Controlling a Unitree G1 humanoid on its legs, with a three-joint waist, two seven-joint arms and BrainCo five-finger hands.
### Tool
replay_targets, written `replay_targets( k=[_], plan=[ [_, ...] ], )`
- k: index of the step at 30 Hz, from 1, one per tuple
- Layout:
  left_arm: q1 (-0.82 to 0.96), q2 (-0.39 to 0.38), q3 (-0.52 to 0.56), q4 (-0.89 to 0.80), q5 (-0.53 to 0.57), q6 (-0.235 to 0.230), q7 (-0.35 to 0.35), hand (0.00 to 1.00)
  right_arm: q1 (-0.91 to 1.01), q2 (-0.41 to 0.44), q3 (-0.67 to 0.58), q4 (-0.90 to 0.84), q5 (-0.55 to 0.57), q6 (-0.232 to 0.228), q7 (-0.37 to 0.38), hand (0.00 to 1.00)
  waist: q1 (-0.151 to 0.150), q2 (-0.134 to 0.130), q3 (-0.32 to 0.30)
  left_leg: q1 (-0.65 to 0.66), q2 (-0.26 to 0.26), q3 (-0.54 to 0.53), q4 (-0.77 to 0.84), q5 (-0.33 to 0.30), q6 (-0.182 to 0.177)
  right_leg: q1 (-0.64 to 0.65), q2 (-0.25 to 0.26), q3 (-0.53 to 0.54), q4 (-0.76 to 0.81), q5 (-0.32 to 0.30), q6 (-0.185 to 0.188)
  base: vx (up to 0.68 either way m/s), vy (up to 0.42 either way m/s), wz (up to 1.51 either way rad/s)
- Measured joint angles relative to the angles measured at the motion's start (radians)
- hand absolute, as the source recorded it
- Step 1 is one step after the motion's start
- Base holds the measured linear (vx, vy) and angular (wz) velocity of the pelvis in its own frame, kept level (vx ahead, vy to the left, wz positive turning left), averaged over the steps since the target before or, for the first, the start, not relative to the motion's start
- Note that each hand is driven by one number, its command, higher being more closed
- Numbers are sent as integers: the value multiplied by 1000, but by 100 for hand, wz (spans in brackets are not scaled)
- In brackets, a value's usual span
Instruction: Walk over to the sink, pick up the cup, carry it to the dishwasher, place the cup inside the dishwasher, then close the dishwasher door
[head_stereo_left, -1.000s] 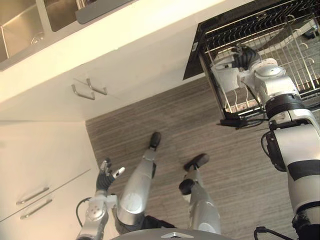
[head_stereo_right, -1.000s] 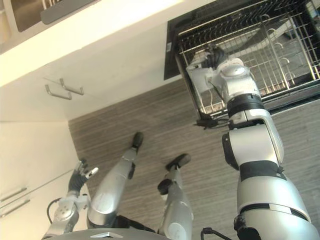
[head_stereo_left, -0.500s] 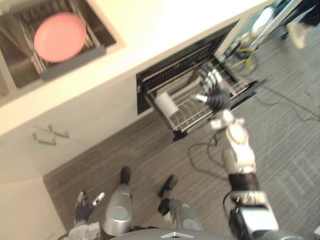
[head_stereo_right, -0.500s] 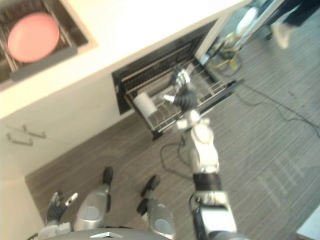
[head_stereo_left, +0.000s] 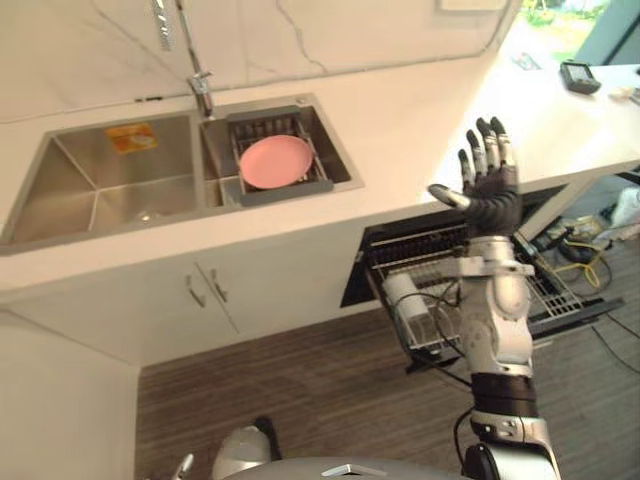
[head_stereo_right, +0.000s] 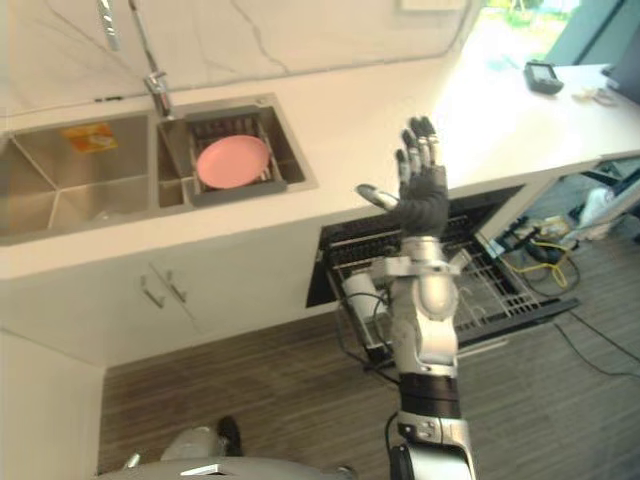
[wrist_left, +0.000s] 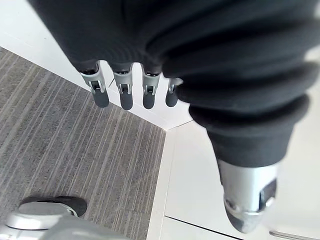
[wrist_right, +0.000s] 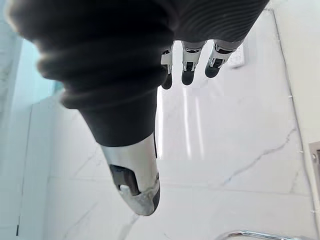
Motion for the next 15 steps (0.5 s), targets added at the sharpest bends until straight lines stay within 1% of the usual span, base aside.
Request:
replay_targets(
  k=[1, 2, 3, 4, 5, 7, 8, 9, 10, 11, 12, 15],
  plan=[
    [-15, 7, -26, 2, 11, 7, 1, 0, 42, 2, -17, -36, 16, 3, 0, 0, -24, 4, -1, -13, 1, -28, 1, -5, 5, -41, -26, 68, 97, -31, -49, -23, 208, 63],
    [-40, 31, -50, 3, 28, 12, 1, 0, 101, 8, -44, -86, 43, 5, -7, 0, -52, 2, -2, -33, 2, -86, 1, -1, 13, -88, -15, 216, 172, -93, -83, -27, 164, 97],
    [-52, 55, -72, 3, 30, 13, 1, 0, 137, 15, -67, -121, 54, 5, -13, 0, -78, -1, -4, -51, 2, -138, 1, 7, 22, -97, 18, 304, 182, -148, -77, 20, 30, 163],
    [-102, 88, -100, 3, 36, 13, 0, 0, 200, 29, -124, -182, 72, 2, -18, 0, -125, -13, -6, -84, -4, -228, 1, 21, 30, -103, 93, 445, 157, -227, -70, 46, -88, 198],
    [-146, 103, -118, 4, 48, 10, -7, 0, 236, 29, -166, -215, 85, 1, -35, 0, -149, -26, -8, -105, -20, -293, 1, 40, 31, -105, 150, 564, 110, -280, -76, 48, -100, 184],
    [-182, 120, -145, 2, 59, -4, -28, 0, 252, 30, -196, -232, 114, -4, -57, 0, -162, -38, -6, -108, -49, -351, 1, 52, 30, -110, 195, 670, 83, -305, -81, 26, -99, 120],
    [-194, 122, -165, 3, 64, -18, -44, 0, 255, 29, -203, -232, 122, -10, -64, 0, -170, -55, -16, -105, -69, -387, 1, 61, 26, -115, 211, 726, 89, -281, -73, 46, -113, 114],
    [-194, 119, -186, 4, 65, -39, -51, 0, 258, 28, -200, -231, 122, -25, -74, 0, -164, -45, -24, -105, -75, -408, 0, 71, 14, -110, 211, 712, 99, -283, -56, 50, -83, 78],
    [-193, 110, -192, 3, 63, -48, -57, 0, 255, 28, -197, -230, 121, -30, -79, 0, -153, -39, -28, -106, -72, -408, 0, 72, 12, -112, 212, 707, 98, -283, -57, 61, -87, 42],
    [-192, 99, -202, 2, 65, -66, -66, 0, 243, 28, -190, -227, 121, -34, -83, 0, -142, -24, -33, -112, -69, -413, 0, 84, 12, -109, 217, 695, 95, -280, -60, 56, -91, 13],
    [-191, 98, -214, 2, 65, -75, -69, 0, 229, 28, -185, -219, 120, -37, -85, 0, -139, -18, -34, -114, -66, -418, 0, 87, 8, -105, 222, 690, 88, -276, -62, 50, -110, 15],
    [-187, 98, -228, 2, 67, -93, -72, 0, 192, 28, -174, -191, 117, -44, -95, 0, -139, -13, -37, -113, -57, -422, 0, 90, 3, -102, 232, 690, 80, -268, -67, 15, -68, 0]
  ],
)
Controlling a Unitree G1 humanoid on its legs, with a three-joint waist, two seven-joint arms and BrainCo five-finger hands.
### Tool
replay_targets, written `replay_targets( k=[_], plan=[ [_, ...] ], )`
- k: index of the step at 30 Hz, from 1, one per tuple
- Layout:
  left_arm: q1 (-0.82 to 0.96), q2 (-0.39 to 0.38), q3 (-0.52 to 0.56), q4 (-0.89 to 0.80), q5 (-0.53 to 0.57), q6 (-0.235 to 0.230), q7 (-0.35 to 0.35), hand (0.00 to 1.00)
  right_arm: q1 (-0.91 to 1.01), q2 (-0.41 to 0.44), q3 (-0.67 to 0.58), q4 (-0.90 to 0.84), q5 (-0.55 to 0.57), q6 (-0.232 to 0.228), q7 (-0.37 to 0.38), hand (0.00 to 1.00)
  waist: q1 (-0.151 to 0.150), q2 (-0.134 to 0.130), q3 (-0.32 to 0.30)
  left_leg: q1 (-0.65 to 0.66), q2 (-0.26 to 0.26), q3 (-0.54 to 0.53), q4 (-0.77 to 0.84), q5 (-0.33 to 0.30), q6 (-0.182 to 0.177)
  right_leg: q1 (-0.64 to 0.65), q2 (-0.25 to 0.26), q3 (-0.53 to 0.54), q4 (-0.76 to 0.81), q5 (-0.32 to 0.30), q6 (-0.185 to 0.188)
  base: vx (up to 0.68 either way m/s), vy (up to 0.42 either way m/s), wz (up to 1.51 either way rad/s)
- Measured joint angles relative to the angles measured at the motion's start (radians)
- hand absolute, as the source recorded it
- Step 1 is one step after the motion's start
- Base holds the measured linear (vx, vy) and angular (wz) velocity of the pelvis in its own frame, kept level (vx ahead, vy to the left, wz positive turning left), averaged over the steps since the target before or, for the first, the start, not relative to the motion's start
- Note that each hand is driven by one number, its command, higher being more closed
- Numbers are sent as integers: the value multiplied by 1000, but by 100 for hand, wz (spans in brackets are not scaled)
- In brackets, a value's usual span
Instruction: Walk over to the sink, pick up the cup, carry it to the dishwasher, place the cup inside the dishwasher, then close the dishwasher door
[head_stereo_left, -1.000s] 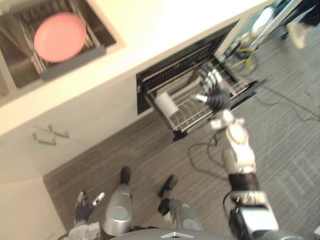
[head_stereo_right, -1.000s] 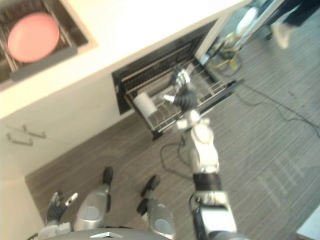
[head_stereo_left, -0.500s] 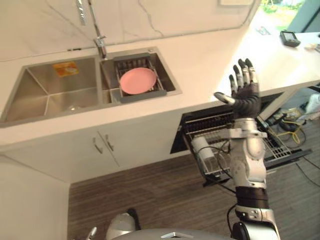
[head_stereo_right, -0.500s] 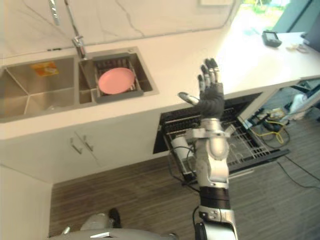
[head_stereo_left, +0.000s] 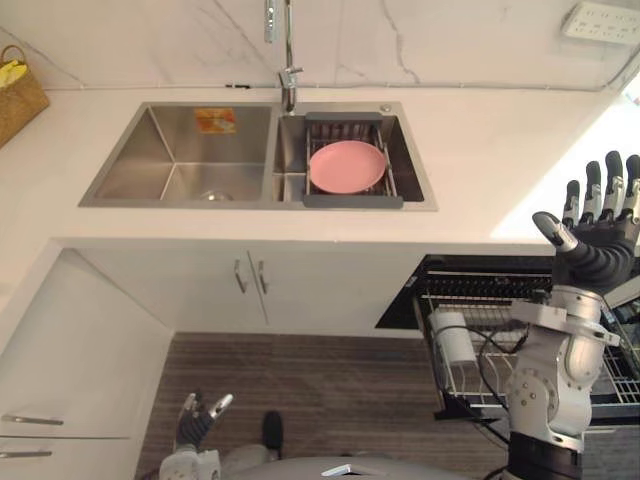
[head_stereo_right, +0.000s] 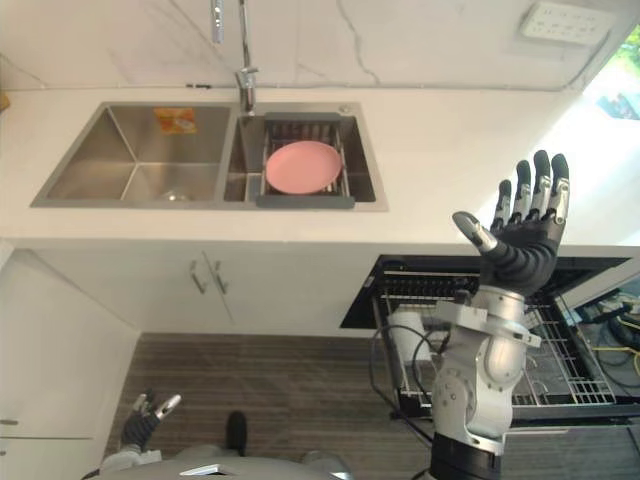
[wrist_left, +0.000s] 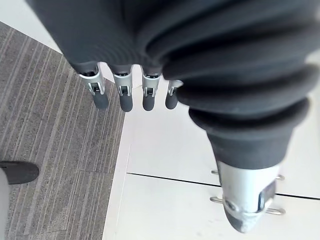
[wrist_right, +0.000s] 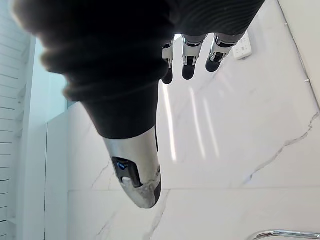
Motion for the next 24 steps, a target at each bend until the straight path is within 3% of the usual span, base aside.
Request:
replay_targets(
  k=[7, 10, 12, 13, 14, 16, 18, 22, 23, 24],
  plan=[
    [-1, 10, -29, 3, 38, 1, 0, 0, 10, 41, 24, 20, -5, -17, -32, 0, -10, -8, -20, -3, 7, -2, 0, 6, -6, 1, 6, 6, -4, 14, 0, -32, -2, -2],
    [2, 9, -25, 9, 37, 1, 6, 0, 40, 60, 33, 40, -5, -17, -31, 0, 1, -6, -31, 9, 12, 18, 8, -9, -6, -1, 8, 20, 15, 9, 1, -105, 4, -9],
    [3, 5, -11, 11, 36, 1, 7, 0, 56, 74, 33, 47, -4, -20, -32, 0, -1, -3, -25, -49, 16, 35, 110, -57, -17, -1, 13, 22, 29, -7, -13, -140, -7, 0],
    [3, -9, 19, 8, 35, -5, 8, 0, 72, 70, 33, 46, -4, -28, -32, 0, 5, 4, -10, -103, 40, 70, 244, -124, -61, 4, 11, 23, 29, -7, -19, -127, 8, 6],
    [4, -19, 38, 8, 28, -6, 8, 0, 78, 69, 32, 45, -3, -34, -34, 0, 9, 13, -3, -138, 71, 106, 330, -171, -81, 9, 17, 20, 31, -6, -22, -126, 40, 4],
    [6, -30, 56, 10, -8, 3, -2, 0, 78, 69, 27, 38, -1, -43, -43, 0, 5, 41, 11, -155, 112, 143, 429, -219, -96, 41, 19, 10, 34, -9, -18, -72, 76, 11],
    [12, -31, 90, 8, -62, 16, -20, 0, 76, 71, 23, 38, 3, -48, -78, 0, 11, 29, 9, -188, 118, 156, 503, -252, -69, 53, -38, 2, 37, -23, 1, -53, 179, 1],
    [27, -30, 123, 12, -64, 20, -35, 0, 76, 72, 29, 34, 2, -67, -81, 0, 4, 27, 9, -188, 122, 55, 406, -232, -99, 80, -111, 35, -42, -30, 20, 116, 285, -14],
    [30, -29, 133, 13, -49, 20, -37, 0, 75, 72, 34, 34, 2, -74, -83, 0, 3, 24, 12, -168, 127, 66, 376, -186, -112, 92, -127, 61, -63, -33, 33, 233, 388, -16],
    [30, -22, 133, 13, -49, 20, -36, 0, 75, 74, 39, 35, 2, -77, -89, 0, 4, 10, 18, -166, 109, 82, 388, -183, -91, 100, -145, 79, -66, -36, 36, 245, 374, -22]
  ],
)
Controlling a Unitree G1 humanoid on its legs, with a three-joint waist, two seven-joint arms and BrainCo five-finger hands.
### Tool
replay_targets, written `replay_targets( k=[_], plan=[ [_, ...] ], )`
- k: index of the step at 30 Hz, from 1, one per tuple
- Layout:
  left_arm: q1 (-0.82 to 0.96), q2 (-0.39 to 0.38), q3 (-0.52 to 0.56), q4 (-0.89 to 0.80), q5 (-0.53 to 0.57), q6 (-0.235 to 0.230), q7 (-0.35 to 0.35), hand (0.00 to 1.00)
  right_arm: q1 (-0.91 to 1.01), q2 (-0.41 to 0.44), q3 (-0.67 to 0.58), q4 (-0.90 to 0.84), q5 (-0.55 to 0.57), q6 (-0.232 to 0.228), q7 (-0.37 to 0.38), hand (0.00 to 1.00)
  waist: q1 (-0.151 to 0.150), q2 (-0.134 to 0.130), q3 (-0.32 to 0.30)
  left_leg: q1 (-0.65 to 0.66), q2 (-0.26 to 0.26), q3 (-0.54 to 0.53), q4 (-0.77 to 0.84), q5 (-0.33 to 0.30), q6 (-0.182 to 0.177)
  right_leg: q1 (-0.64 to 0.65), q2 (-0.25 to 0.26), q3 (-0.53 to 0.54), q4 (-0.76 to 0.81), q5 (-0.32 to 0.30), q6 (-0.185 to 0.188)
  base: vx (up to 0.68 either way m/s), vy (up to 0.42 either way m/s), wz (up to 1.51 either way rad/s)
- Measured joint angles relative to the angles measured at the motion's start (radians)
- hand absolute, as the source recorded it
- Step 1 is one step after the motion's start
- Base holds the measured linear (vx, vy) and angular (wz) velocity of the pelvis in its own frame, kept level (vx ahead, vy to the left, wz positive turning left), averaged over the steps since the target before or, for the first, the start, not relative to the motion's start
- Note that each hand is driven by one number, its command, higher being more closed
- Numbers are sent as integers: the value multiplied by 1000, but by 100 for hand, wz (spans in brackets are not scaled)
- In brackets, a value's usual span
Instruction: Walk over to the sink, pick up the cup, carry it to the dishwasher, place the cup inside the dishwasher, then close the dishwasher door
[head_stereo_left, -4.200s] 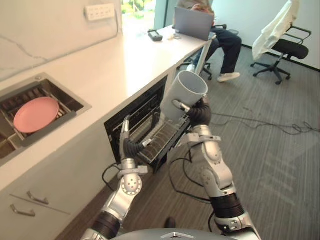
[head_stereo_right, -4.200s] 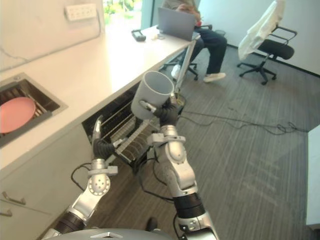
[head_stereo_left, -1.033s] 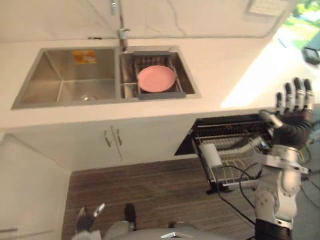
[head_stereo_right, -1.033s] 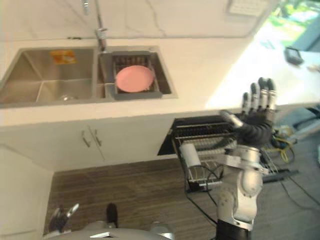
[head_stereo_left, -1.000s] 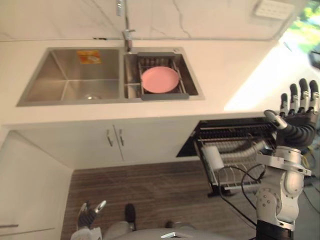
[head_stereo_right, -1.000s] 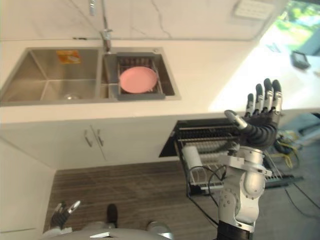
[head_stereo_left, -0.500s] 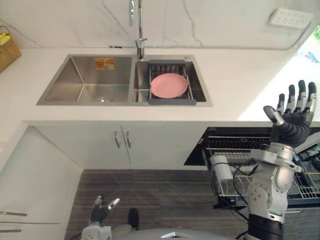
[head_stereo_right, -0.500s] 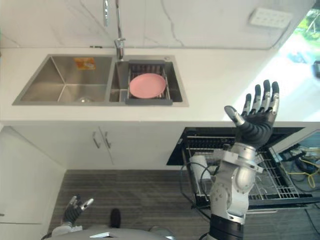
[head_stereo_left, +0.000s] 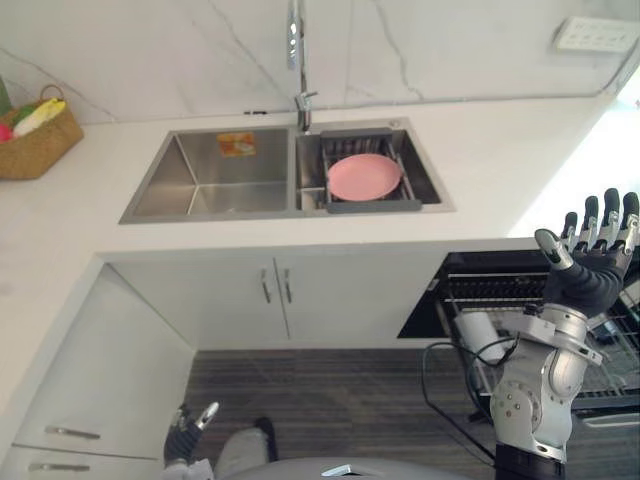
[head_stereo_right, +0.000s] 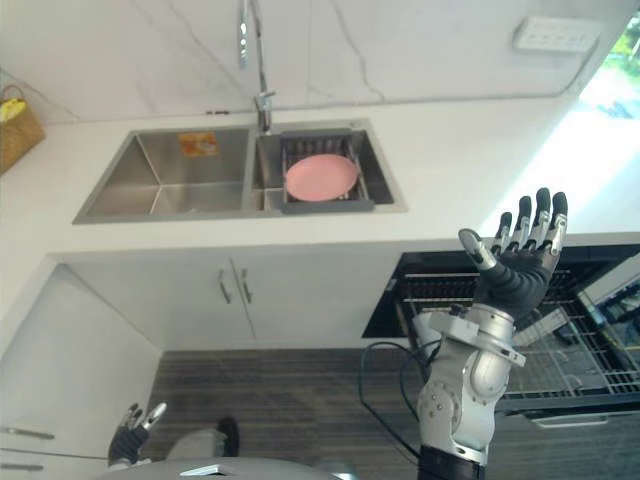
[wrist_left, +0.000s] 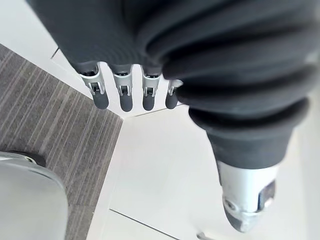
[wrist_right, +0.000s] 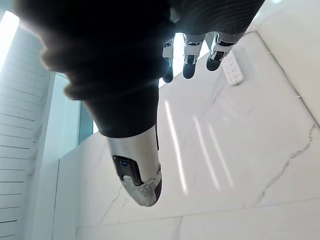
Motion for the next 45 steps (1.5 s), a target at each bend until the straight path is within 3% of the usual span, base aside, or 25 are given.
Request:
replay_targets(
  k=[2, 3, 5, 7, 9, 12, 14, 15, 16, 17, 21, 22, 23, 34, 45],
  plan=[
    [-15, 26, -5, 17, 1, 17, 1, 0, -2, 1, 31, -5, -7, 0, -5, 0, 5, -34, -5, -9, -54, 45, 59, -80, 66, -12, -55, 38, 55, 23, -2, 259, 335, -18],
    [-25, 27, -4, 29, 1, 25, 1, 0, -2, 5, 31, -6, -7, 0, -5, 0, 8, -33, -4, -7, -56, 48, 62, -91, 74, -32, -57, 38, 94, 35, 0, 284, 302, -14],
    [-21, 31, -7, 37, 1, 30, -3, 0, -1, 43, 29, -21, -6, 0, -5, 0, 9, -34, 3, 75, -65, 64, 6, -108, 92, -135, -64, 44, 343, 63, 7, 275, 239, -22],
    [-14, 34, -32, 35, 1, 28, -5, 0, -1, 56, 30, -30, -7, -4, -5, 0, 4, -24, 5, 169, -64, 77, -67, -105, 110, -194, -45, 39, 511, 28, 24, 279, 141, -25],
    [-7, 49, -66, 32, 1, 27, -1, 0, -4, 54, 48, -29, -8, -6, -5, 0, 2, -28, -9, 228, -61, 108, -127, -100, 105, -246, -39, -50, 527, -5, 4, 288, 101, -31],
    [-34, 55, -94, 24, 1, 28, 4, 0, -6, 54, 75, -24, -7, -6, 10, 0, -3, -17, -9, 277, -25, 130, -162, -106, 84, -317, -9, -198, 378, -13, -19, 335, -16, -27],
    [-52, 53, -107, 13, 1, 28, 4, 0, -6, 54, 78, -24, -7, -6, 19, 0, 0, -1, -1, 305, 16, 145, -157, -123, 50, -322, 17, -242, 228, 75, -27, 268, -75, -27],
    [-49, 58, -113, 9, 1, 28, 4, 0, -8, 55, 80, -25, -7, -7, 22, 0, 5, -11, -7, 324, 25, 161, -142, -143, 17, -324, 16, -245, 133, 198, -41, 285, -148, -34],
    [-42, 72, -110, 6, 1, 29, 4, 0, -8, 54, 88, -28, -6, -10, 21, 0, 0, -37, -20, 343, 22, 169, -131, -176, -14, -332, 5, -244, 94, 401, -75, 327, -221, -33],
    [-47, 65, -107, 14, 2, 37, 5, 0, -7, 46, 89, -26, -7, -11, 20, 0, 1, -30, -28, 352, 45, 171, -121, -200, -25, -316, 20, -238, 100, 356, -25, 267, -215, -19],
    [-87, 8, -112, -3, 53, 42, 2, 0, -6, 28, 68, -48, -7, -20, 13, 0, -10, 37, -31, 324, 112, 150, -113, -214, -65, -253, 90, -284, -18, 332, -10, 182, -150, 15],
    [-90, 4, -111, -8, 57, 43, 2, 0, -7, 27, 63, -48, -7, -20, 12, 0, -9, 39, -33, 330, 119, 146, -113, -211, -71, -232, 100, -298, -40, 338, -12, 62, -65, 35],
    [-95, -12, -70, -21, 38, 36, 46, 0, -113, -6, 108, 15, -8, -2, 14, 0, 43, 2, -28, 347, 108, 173, -179, -143, -82, -225, 117, -274, -108, 396, -40, 3, -5, 12],
    [-77, -13, -84, 24, 17, 35, 8, 0, -55, -7, 26, 12, 4, 5, 24, 0, 39, -4, -26, 316, 82, 121, -205, -131, -63, -246, 110, -290, -109, 385, -34, 3, 19, 8],
    [-59, -9, -86, 68, -49, 26, -52, 0, -26, 0, -40, 13, 50, 62, 80, 0, 15, -1, -35, 324, 56, 62, -197, -135, -42, -284, 111, -162, -84, 363, -27, 34, 36, -14]
  ],
)
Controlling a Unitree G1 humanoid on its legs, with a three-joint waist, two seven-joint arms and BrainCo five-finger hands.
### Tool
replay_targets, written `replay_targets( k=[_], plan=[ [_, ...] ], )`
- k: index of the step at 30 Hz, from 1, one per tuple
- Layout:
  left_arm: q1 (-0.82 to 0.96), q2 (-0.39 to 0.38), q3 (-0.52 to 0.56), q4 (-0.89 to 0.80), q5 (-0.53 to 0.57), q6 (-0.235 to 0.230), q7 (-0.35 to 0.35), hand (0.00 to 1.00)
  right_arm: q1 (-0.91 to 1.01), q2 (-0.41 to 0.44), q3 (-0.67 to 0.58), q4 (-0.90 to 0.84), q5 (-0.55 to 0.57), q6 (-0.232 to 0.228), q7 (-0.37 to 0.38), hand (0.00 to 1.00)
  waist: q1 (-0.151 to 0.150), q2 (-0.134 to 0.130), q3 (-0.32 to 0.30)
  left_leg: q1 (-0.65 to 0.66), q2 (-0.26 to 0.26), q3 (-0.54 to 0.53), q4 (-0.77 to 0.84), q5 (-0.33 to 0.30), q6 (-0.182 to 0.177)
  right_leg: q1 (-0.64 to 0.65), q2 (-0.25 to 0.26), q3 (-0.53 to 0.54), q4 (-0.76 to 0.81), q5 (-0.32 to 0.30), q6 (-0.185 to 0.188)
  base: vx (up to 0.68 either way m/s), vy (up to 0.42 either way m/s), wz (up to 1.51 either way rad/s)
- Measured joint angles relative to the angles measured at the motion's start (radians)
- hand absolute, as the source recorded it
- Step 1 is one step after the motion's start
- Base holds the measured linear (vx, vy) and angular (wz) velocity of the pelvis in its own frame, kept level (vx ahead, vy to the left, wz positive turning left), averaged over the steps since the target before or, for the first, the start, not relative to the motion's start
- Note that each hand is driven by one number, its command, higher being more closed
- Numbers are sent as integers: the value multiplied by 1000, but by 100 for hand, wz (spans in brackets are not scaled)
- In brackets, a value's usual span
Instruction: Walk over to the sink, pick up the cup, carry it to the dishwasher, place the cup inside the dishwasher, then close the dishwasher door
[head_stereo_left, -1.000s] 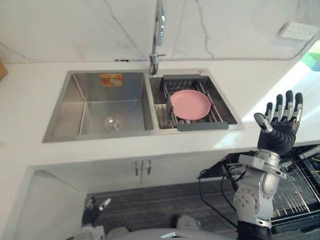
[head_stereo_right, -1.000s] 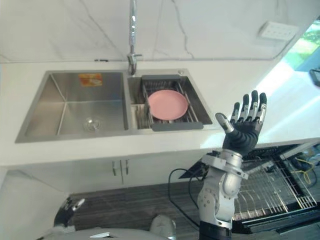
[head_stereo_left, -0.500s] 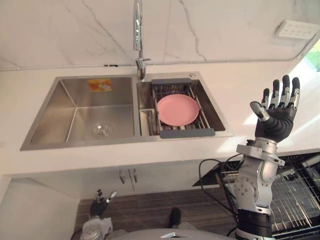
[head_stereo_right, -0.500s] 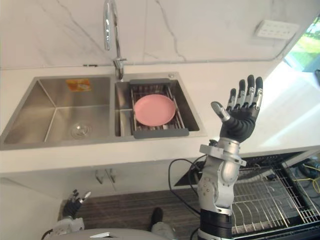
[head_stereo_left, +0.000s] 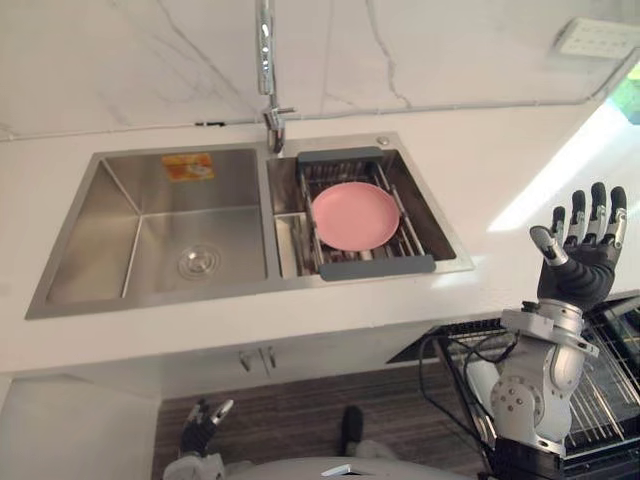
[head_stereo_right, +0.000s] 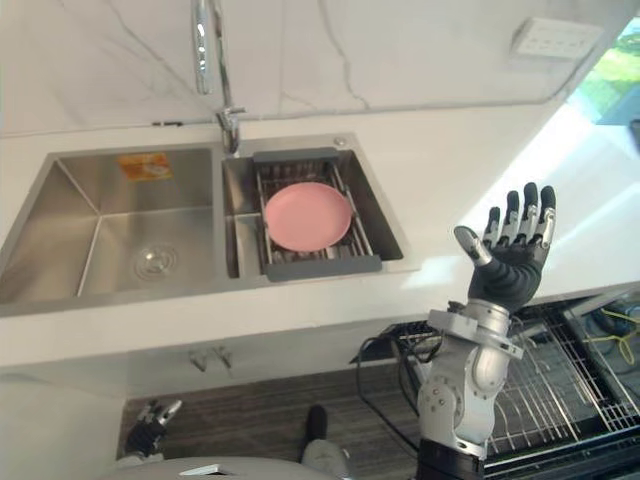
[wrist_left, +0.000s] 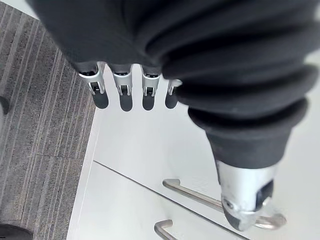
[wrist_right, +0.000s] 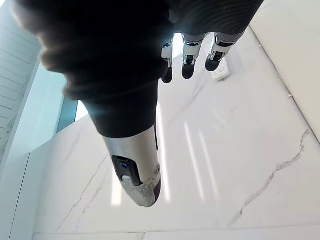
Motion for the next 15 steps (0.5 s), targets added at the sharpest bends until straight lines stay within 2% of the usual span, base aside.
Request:
replay_targets(
  k=[4, 6, 8, 11, 13, 14, 15],
  plan=[
    [0, 4, -5, -3, 10, 0, 2, 0, -1, 28, 1, 1, 0, 22, -15, 0, -10, -5, 3, 16, -1, 10, 0, -19, -3, -87, -24, 1, 177, -64, 9, -55, 11, -10],
    [3, 11, 3, -10, 8, 2, 6, 0, 0, 42, 29, 1, -2, 22, -6, 0, -3, -16, 7, 47, -5, 41, 2, -23, -4, -64, -24, -2, 142, -64, -7, -87, 15, -36],
    [7, 16, 10, -14, 1, 7, 9, 0, 0, 41, 49, 1, -13, 21, 25, 0, 9, -18, 7, 66, 0, 78, 10, -35, -9, -41, -25, -34, 108, -66, -6, -115, 18, -61],
    [15, 39, 27, -13, -13, 27, 9, 0, 16, 40, 66, 0, -17, 24, 60, 0, 6, -33, 13, 61, 17, 115, 55, -75, -13, -35, -24, -22, 101, -40, -9, -108, 4, -41],
    [30, 49, 35, -13, -12, 41, 9, 0, 40, 36, 65, -1, 11, 59, 75, 0, -5, -33, 8, 64, 28, 116, 56, -90, -20, -35, -10, 2, 104, -34, -9, -29, -5, -8],
    [34, 54, 40, -13, -12, 49, 10, 0, 43, 30, 62, -1, 28, 75, 80, 0, -6, -48, 1, 64, 38, 114, 54, -89, -28, -27, 0, 0, 90, -25, -10, 44, -43, 6],
    [36, 56, 44, -13, -12, 55, 12, 0, 43, 29, 57, -1, 32, 84, 91, 0, -2, -44, 0, 63, 47, 113, 51, -83, -40, -17, 13, -5, 65, -13, -11, 86, -50, 6]
  ],
)
